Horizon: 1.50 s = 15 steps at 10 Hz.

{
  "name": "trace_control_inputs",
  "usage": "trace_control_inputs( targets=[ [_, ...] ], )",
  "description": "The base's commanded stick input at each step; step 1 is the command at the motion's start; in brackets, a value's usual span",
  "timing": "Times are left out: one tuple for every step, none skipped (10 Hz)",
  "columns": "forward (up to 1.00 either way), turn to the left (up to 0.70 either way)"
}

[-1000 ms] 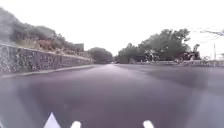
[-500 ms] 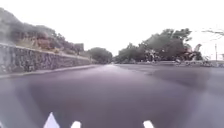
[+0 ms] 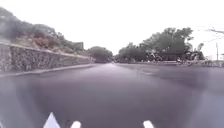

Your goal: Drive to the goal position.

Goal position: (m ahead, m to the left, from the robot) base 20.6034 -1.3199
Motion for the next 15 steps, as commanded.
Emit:
trace_control_inputs(
  targets=[
    [0.70,0.00],
    [0.70,0.00],
    [0.70,0.00],
    [0.70,0.00],
    [0.70,0.00],
    [0.70,0.00],
    [0.70,0.00],
    [0.70,0.00],
    [0.70,0.00],
    [0.70,0.00],
    [0.70,0.00],
    [0.70,0.00],
    [0.70,0.00],
    [0.70,0.00],
    [0.70,0.00]
  ],
)
